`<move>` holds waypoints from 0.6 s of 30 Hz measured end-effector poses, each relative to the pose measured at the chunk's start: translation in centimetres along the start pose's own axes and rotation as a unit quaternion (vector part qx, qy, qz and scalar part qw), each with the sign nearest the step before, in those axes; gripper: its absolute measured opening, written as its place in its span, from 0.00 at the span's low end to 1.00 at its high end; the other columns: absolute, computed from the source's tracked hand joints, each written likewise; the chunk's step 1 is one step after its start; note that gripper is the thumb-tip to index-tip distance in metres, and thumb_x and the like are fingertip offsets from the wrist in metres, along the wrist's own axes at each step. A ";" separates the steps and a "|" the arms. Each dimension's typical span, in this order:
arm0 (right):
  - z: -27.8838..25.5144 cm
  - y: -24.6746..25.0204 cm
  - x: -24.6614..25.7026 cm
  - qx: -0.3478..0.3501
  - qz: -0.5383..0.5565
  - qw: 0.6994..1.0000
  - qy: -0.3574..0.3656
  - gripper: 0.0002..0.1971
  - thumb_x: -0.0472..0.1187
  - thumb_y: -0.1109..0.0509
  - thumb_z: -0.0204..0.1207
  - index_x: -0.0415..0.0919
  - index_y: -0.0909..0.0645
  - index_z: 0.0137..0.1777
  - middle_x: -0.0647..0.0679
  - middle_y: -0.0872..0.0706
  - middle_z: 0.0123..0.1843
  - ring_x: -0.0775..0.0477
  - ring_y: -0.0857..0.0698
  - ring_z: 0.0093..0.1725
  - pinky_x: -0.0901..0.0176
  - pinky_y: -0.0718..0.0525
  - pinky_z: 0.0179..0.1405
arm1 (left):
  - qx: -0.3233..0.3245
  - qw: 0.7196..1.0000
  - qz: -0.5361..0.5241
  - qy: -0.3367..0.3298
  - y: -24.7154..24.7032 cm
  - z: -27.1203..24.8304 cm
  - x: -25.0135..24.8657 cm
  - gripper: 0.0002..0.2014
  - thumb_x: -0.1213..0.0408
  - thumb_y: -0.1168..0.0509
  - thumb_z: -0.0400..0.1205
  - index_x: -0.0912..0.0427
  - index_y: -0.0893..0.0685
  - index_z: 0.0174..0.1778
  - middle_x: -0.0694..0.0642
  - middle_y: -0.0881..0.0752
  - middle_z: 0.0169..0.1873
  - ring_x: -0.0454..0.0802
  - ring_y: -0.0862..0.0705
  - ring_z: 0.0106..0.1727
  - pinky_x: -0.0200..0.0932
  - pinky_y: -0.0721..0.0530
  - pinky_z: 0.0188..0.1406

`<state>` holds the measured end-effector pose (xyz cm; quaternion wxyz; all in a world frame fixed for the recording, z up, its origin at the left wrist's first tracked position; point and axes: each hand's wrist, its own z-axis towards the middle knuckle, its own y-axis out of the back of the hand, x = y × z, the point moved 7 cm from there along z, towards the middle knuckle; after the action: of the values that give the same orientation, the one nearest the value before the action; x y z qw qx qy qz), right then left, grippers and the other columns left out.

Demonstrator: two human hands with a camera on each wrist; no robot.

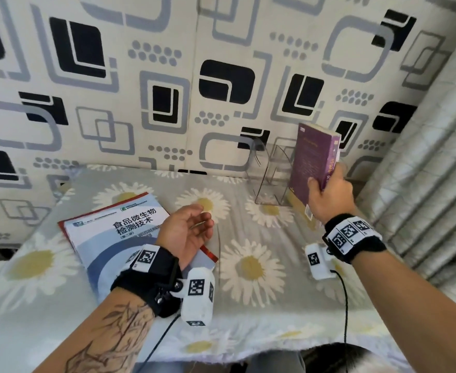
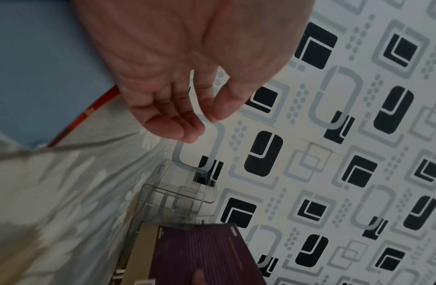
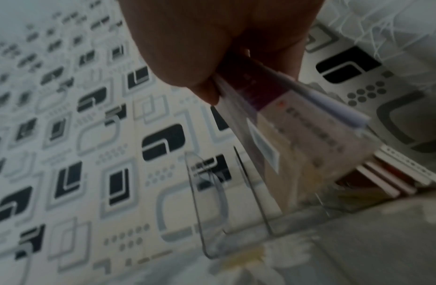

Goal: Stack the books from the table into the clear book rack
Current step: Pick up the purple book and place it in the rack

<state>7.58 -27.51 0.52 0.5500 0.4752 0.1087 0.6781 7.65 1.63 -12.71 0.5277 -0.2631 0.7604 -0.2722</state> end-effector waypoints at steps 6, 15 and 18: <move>2.5 -3.8 -0.4 -0.014 -0.028 0.999 -0.002 0.20 0.44 0.35 0.80 0.35 0.30 0.68 0.32 0.12 0.53 0.28 0.13 0.49 0.37 0.13 0.49 | 0.002 1.000 -0.007 0.002 0.1 0.1 0.1 0.05 0.70 0.39 0.81 0.60 0.21 0.41 0.59 0.19 0.33 0.53 0.20 0.32 0.40 0.19 0.28; 5.2 -6.8 -1.8 0.009 0.009 1.000 -0.016 0.20 0.41 0.34 0.79 0.39 0.31 0.70 0.33 0.11 0.56 0.29 0.12 0.52 0.41 0.13 0.54 | 0.009 1.000 -0.005 0.003 0.0 0.3 0.2 0.05 0.70 0.38 0.81 0.59 0.21 0.40 0.58 0.19 0.32 0.52 0.20 0.30 0.41 0.21 0.30; 5.2 -7.6 -1.9 0.033 0.012 0.999 -0.012 0.20 0.40 0.34 0.80 0.39 0.32 0.69 0.32 0.12 0.57 0.29 0.13 0.53 0.44 0.15 0.53 | 0.012 1.000 -0.004 0.003 -0.1 0.3 0.2 0.05 0.71 0.39 0.81 0.59 0.21 0.40 0.58 0.19 0.32 0.52 0.20 0.30 0.42 0.22 0.31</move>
<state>16.39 -28.23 -2.82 0.5267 0.5026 0.1190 0.6751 7.88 1.40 -12.89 0.5279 -0.2591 0.7574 -0.2839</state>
